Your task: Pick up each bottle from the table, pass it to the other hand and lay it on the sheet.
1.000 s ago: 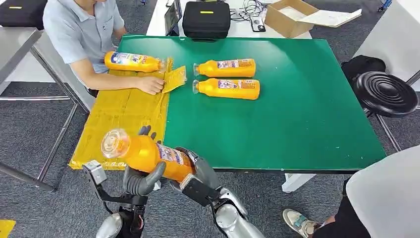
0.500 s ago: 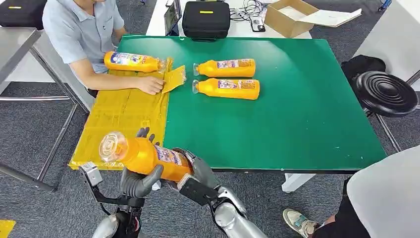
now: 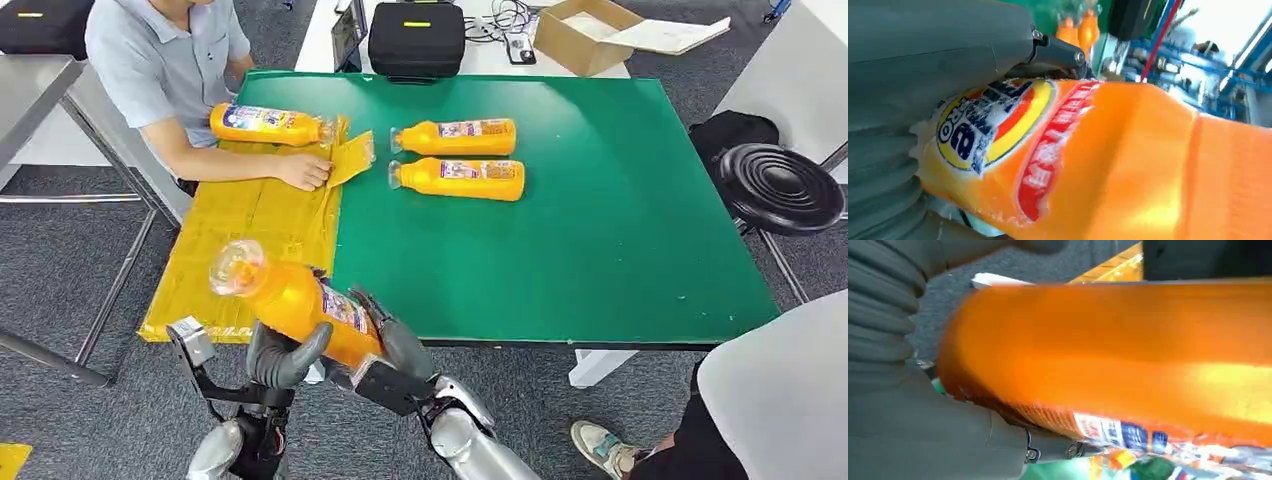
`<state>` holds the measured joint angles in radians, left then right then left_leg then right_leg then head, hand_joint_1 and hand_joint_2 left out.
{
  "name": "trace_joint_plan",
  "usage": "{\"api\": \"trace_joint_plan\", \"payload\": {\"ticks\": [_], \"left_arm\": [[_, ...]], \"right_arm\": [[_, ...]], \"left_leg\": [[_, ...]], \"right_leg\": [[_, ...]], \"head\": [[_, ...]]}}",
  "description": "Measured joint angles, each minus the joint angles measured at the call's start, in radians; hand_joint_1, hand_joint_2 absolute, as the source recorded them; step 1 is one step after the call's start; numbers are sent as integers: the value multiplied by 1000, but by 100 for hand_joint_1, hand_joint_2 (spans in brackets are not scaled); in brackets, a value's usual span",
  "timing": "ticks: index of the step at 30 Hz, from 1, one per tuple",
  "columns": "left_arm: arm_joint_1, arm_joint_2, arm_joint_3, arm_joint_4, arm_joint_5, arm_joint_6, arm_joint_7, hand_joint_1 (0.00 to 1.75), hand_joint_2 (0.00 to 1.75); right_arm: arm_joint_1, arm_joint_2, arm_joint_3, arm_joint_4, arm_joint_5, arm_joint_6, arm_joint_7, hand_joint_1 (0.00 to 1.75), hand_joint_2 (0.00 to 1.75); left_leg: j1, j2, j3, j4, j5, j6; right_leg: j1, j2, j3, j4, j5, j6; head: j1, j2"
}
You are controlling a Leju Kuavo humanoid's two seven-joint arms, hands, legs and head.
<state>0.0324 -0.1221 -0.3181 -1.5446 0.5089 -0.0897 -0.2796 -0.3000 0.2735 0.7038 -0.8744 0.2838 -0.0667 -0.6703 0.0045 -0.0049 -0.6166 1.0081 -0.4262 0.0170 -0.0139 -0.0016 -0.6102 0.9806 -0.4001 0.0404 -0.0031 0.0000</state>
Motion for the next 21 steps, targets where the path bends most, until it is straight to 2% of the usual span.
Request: {"api": "trace_joint_plan", "payload": {"ticks": [4,8,18,21], "left_arm": [[-33,6,8,21,-5,-21,3,175,175],[-72,12,8,46,-88,50,7,175,175],[-124,37,29,89,-31,18,42,175,175],[-139,39,28,95,-105,96,18,175,175]], "right_arm": [[9,-8,14,-33,-5,5,-14,0,0],[10,-14,26,-45,-9,-16,-14,0,0],[19,-16,31,-71,-18,-37,-12,0,0],[23,-18,40,-78,0,-102,-9,0,0]], "left_leg": [[0,0,0,0,0,0],[0,0,0,0,0,0],[0,0,0,0,0,0],[0,-1,0,0,0,0]], "right_leg": [[0,0,0,0,0,0],[0,0,0,0,0,0],[0,0,0,0,0,0],[0,0,0,0,0,0]], "head": [[0,0],[0,0],[0,0],[0,0]]}}
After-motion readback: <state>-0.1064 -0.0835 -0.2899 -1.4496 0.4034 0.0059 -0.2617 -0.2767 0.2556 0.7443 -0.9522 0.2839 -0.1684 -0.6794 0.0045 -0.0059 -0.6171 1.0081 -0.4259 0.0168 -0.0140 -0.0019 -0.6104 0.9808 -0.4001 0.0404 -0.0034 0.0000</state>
